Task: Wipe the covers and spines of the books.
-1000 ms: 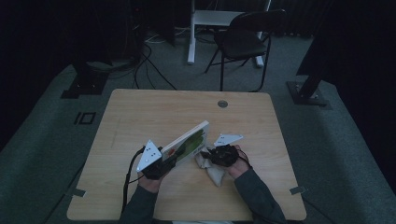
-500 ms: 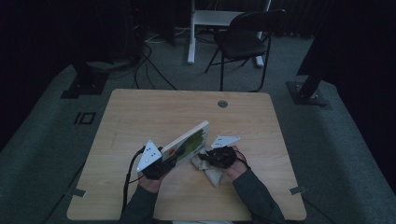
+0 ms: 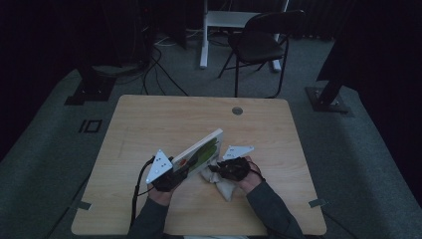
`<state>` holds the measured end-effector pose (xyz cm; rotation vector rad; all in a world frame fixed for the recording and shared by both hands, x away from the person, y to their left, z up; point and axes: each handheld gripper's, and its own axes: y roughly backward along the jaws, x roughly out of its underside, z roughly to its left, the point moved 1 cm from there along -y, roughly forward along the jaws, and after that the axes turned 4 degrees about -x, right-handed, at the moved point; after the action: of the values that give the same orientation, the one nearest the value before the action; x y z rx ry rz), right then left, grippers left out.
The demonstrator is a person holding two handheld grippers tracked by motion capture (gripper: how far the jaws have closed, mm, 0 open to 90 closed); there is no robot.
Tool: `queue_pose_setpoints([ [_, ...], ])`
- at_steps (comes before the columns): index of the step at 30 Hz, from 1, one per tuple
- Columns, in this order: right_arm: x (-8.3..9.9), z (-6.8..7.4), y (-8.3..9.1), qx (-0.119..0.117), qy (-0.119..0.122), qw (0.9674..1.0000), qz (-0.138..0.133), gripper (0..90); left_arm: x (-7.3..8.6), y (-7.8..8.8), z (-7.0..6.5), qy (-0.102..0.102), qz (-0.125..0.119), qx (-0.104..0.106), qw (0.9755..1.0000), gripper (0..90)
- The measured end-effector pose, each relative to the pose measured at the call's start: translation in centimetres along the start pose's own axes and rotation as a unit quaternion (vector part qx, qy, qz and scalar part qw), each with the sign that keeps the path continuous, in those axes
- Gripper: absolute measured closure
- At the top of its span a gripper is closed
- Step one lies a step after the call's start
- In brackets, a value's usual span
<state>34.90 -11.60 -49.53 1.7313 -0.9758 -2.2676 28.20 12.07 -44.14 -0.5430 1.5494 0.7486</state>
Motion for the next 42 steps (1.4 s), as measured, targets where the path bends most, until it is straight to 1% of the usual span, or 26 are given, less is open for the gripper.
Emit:
queue_pose_setpoints([
  [1, -0.1, 0.1, 0.0, -0.004, 0.0, 1.0, -0.002, 83.2, 0.0, 0.0, 0.0, 0.001, -0.001, 0.0, 1.0, 77.8],
  [5, -0.1, 0.3, 0.0, -0.007, 0.002, 1.0, -0.003, 83.2, 0.0, 0.1, 0.0, 0.001, -0.003, 0.0, 1.0, 77.8],
  [7, -0.2, 0.4, 0.0, -0.016, -0.001, 0.9998, -0.006, 83.2, 0.0, 0.1, 0.1, 0.002, -0.003, -0.001, 1.0, 77.8],
  [15, -0.3, 0.7, -0.2, -0.028, 0.001, 0.9996, -0.008, 83.2, 0.0, 0.1, 0.0, 0.003, -0.005, -0.001, 1.0, 77.8],
  [30, -0.7, 1.6, -0.3, -0.039, 0.009, 0.9991, -0.013, 83.2, -0.1, 0.2, 0.1, 0.003, -0.008, -0.004, 1.0, 77.8],
  [36, -0.8, 2.2, -0.6, -0.045, 0.018, 0.9988, -0.011, 83.2, 0.0, 0.2, 0.1, 0.002, -0.007, -0.006, 1.0, 77.8],
  [42, -1.1, 2.5, -0.7, -0.047, 0.023, 0.9985, -0.011, 83.2, -0.1, 0.3, 0.1, 0.005, -0.01, -0.006, 0.9999, 77.8],
])
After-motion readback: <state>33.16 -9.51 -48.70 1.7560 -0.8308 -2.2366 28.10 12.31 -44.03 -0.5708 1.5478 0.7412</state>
